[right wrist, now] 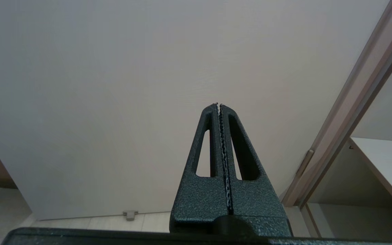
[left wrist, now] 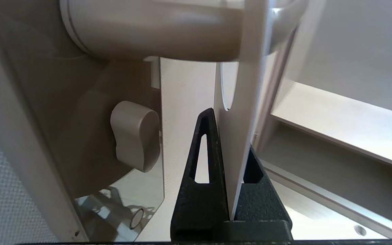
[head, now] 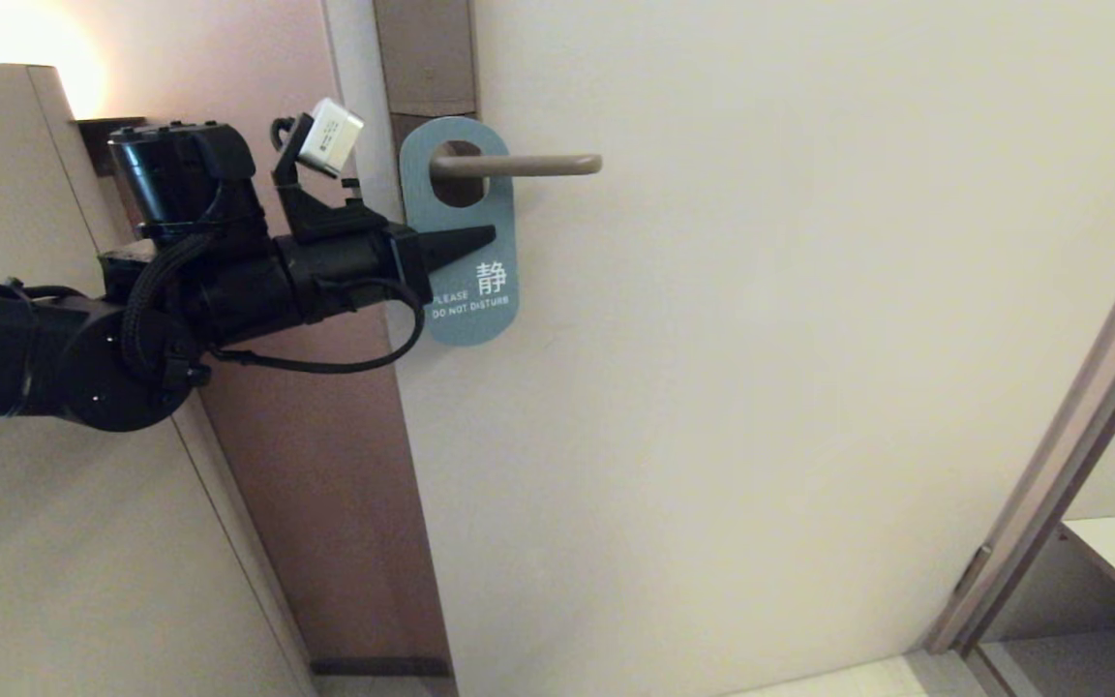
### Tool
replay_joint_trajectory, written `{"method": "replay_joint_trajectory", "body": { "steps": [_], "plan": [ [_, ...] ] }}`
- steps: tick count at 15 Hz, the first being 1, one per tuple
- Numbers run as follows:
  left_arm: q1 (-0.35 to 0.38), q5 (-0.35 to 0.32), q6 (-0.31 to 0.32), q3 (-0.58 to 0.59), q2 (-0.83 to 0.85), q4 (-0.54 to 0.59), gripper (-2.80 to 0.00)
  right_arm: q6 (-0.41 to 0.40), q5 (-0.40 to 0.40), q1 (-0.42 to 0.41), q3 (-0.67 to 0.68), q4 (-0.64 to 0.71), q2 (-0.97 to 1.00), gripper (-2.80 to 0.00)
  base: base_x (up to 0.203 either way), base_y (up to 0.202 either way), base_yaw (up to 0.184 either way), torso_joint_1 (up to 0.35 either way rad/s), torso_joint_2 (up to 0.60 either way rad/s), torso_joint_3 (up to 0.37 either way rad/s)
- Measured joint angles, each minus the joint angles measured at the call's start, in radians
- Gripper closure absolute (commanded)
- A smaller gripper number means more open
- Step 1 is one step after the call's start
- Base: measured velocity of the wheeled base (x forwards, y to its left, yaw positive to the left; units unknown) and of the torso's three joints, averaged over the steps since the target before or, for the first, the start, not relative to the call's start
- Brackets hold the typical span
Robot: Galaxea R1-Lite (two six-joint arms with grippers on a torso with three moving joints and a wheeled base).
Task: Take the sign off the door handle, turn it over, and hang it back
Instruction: Take down the sign
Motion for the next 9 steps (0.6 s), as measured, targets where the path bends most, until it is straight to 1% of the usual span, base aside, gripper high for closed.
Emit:
{"method": "replay_joint_trajectory", "body": {
  "steps": [1, 5, 7, 9],
  "plan": [
    [-0.006, 0.019, 0.007, 0.0, -0.001, 0.002, 0.0, 0.0, 0.0, 0.0, 0.0, 0.0, 0.0, 0.0, 0.0, 0.0, 0.0, 0.0, 0.0, 0.0],
    [-0.013, 0.107, 0.081, 0.0, -0.004, 0.049, 0.0, 0.0, 0.0, 0.0, 0.0, 0.0, 0.0, 0.0, 0.0, 0.0, 0.0, 0.0, 0.0, 0.0],
    [-0.02, 0.162, 0.089, 0.0, -0.004, 0.051, 0.0, 0.0, 0.0, 0.0, 0.0, 0.0, 0.0, 0.0, 0.0, 0.0, 0.0, 0.0, 0.0, 0.0],
    [-0.039, 0.235, 0.091, -0.002, -0.005, 0.051, 0.0, 0.0, 0.0, 0.0, 0.0, 0.0, 0.0, 0.0, 0.0, 0.0, 0.0, 0.0, 0.0, 0.0]
  ]
}}
